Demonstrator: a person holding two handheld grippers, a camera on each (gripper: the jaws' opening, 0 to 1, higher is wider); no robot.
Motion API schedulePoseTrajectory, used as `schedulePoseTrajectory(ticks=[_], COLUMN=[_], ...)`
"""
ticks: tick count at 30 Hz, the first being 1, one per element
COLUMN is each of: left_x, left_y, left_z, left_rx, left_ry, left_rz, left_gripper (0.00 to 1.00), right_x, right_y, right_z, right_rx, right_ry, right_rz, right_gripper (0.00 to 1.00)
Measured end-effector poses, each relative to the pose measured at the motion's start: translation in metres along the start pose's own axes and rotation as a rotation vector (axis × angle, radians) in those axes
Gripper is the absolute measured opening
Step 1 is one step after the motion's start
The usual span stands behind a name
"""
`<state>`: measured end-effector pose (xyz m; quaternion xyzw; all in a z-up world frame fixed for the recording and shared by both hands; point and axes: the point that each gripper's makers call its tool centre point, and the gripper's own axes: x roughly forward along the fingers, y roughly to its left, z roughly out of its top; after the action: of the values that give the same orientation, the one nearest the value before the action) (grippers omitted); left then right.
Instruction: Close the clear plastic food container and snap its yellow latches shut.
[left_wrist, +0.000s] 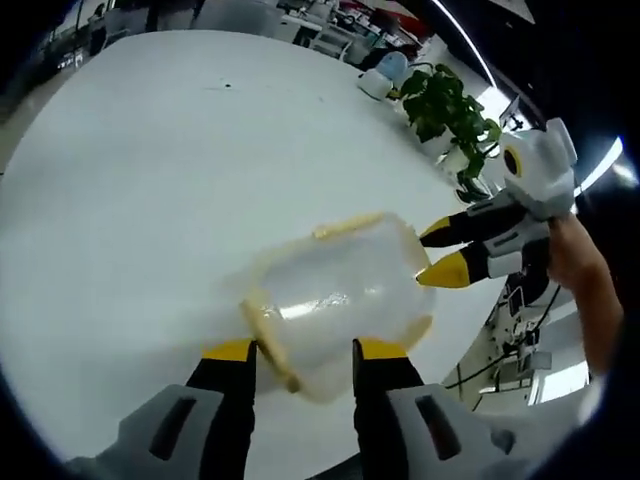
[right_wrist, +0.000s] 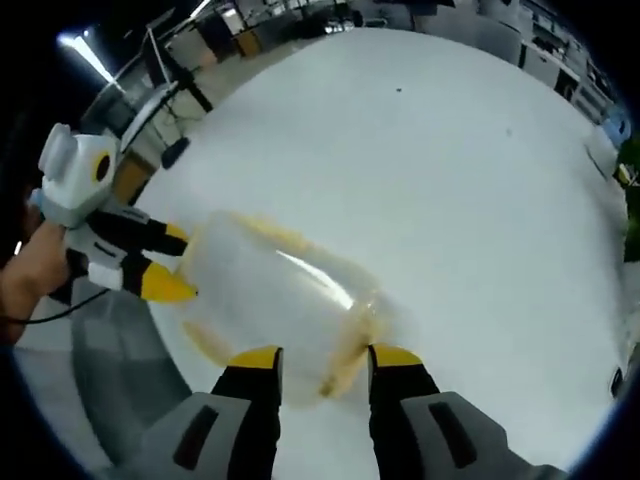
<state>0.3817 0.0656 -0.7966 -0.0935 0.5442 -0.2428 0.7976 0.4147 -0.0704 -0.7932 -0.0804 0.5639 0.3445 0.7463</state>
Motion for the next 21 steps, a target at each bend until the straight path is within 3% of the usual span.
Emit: schedulePoseTrajectory(ticks=[9, 10, 11, 12, 15, 21], left_x=[0.002, 0.004, 0.005, 0.003, 0.003, 0.003], left_y=[-0.002, -0.018, -0.006, -0.001, -0.003, -0.001], left_z=[-0.001, -0.003, -0.004, -0.005, -0.004, -0.003], left_rx=[0.004, -0.099, -0.103, -0.049, -0.049, -0.027], left_ry=[0.009, 0.015, 0.008, -0.01, -0.009, 0.013], left_rz=[0.001, -0.105, -0.084, -0.087, -0.061, -0.07], left_gripper=[0.31, 0.3, 0.3, 0.3, 0.3, 0.31], right_x=[0.003, 0.004, 0.005, 0.003, 0.004, 0.004], right_y=[0.002, 0.003, -0.001, -0.002, 0.0, 0.002], right_z=[-0.001, 0.001, 0.002, -0.002, -0.001, -0.001], right_rx=[0.029, 0.062, 0.098, 0.069, 0.068, 0.083], right_ry=[0.01, -0.014, -0.024, -0.005, -0.012, -0.015], right_rz=[0.032, 0.027, 0.028, 0.035, 0.019, 0.018], right_gripper=[0.29, 0.28, 0.28, 0.27, 0.28, 0.28])
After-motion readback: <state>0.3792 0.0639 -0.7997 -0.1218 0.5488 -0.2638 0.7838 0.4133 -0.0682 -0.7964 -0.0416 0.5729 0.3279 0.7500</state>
